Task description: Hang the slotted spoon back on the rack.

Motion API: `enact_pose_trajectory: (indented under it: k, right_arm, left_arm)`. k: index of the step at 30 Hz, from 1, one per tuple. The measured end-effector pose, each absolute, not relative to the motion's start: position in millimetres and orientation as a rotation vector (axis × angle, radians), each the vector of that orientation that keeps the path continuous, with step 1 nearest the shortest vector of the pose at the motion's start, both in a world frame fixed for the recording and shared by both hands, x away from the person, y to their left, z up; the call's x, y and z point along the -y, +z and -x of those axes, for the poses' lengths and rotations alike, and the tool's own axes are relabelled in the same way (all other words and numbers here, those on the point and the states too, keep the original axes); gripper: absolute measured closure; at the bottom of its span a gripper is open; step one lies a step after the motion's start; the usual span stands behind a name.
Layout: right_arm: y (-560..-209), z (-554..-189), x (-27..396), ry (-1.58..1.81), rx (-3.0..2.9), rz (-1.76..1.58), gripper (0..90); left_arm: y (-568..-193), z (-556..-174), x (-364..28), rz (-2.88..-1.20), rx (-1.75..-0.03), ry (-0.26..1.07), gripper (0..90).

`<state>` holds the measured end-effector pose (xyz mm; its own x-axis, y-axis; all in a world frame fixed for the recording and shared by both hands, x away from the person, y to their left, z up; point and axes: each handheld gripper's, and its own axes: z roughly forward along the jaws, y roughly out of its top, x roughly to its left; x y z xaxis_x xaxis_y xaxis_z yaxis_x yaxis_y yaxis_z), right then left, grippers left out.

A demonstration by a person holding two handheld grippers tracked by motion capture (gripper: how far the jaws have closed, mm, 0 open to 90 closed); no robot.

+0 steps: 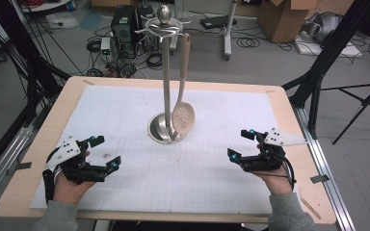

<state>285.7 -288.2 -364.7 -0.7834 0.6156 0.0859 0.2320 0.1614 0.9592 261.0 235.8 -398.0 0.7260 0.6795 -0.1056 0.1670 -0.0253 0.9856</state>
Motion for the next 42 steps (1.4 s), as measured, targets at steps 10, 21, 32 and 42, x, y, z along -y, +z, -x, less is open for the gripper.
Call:
enact_pose_trajectory:
  k: [10,21,32,42]
  right_arm:
    - [-378,-272,305,1.684,-2.057,-0.836,10.9]
    - [-393,-257,327,1.692,-1.977,-0.874,10.9]
    - [-404,-247,343,1.667,-1.955,-0.889,10.6]
    - [-414,-238,365,1.672,-1.888,-0.942,10.6]
  left_arm:
    - [-399,-262,-235,-1.576,-0.710,0.464,1.7]
    - [-402,-262,-233,-1.573,-0.718,0.478,1.7]
    - [-404,-261,-233,-1.574,-0.725,0.477,1.7]
    - [-405,-259,-233,-1.577,-0.727,0.477,1.7]
